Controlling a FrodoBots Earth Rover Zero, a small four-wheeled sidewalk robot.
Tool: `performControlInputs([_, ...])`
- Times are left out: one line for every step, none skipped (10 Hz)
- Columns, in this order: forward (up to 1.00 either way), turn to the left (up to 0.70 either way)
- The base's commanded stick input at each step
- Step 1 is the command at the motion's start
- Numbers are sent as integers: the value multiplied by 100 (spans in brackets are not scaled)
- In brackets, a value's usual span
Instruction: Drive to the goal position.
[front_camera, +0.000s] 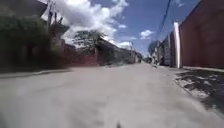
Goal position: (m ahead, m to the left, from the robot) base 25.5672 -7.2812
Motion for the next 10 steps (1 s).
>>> performControlInputs([100, -38])
performControlInputs([100, -38])
performControlInputs([100, -31])
performControlInputs([100, -13])
performControlInputs([100, 0])
performControlInputs([100, 0])
performControlInputs([100, 0])
performControlInputs([100, 0])
performControlInputs([100, 0])
performControlInputs([100, 0])
